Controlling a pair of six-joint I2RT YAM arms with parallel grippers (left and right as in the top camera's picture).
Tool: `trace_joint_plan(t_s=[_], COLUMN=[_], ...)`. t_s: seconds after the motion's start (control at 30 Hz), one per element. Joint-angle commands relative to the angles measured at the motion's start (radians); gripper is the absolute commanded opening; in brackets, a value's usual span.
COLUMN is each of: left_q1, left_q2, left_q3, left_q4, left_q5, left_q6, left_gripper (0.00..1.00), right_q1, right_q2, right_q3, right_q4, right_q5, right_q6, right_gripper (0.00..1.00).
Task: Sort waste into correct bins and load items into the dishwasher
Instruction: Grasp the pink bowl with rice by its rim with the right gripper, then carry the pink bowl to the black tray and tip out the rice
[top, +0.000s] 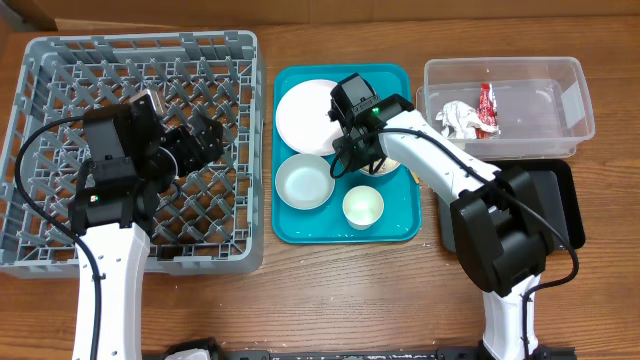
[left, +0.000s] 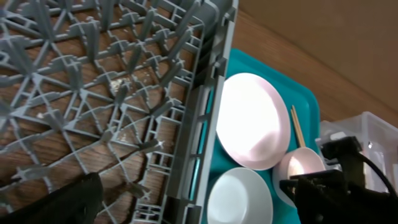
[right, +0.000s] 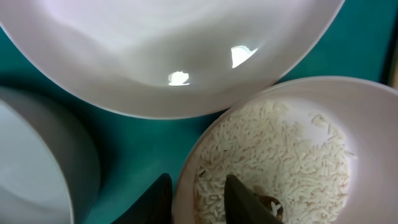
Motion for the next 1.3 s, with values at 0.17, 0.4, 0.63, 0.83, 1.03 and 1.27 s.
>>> trace_joint_plan(t_s=[0.17,0.4,0.63,0.83,1.03,1.27], left_q1=[0.004,0.004,0.004,0.004,0.003,0.004], left_q2=[-0.004,-0.004,-0.004,-0.004,-0.004,-0.004], left_q3=[0.029,0.029,0.029,0.029,0.029,0.029], left_q4=[-0.018,-0.018,-0.018,-0.018,-0.017,-0.018], left_q5=[-0.039,-0.039,-0.039,-0.040,-0.039,-0.039], left_q6=[-0.007,-0.007,-0.007,-0.007,-0.008,-0.008], left_gripper=[1.00,1.00,1.00,1.00,1.00,1.00], right_q1=[0.001,-0.003,-0.003,-0.008,-0.047,-0.164], right_q2=[0.036,0.022,-0.042,-0.114,-0.238,-0.366], right_q3=[-0.002,0.048,0.276,0.465,0.488,0.460], right_q4=[0.007,-0.025,-0.198,-0.378,-0.531,-0.702], right_q5=[0.000,0.004,-0.008,-0.031,-0.039,-0.210], right_q6=[0.000,0.015,0.057,0.130,0.245,0.221], right_gripper=[0.11,0.04,0.04,0.04,0.04,0.04])
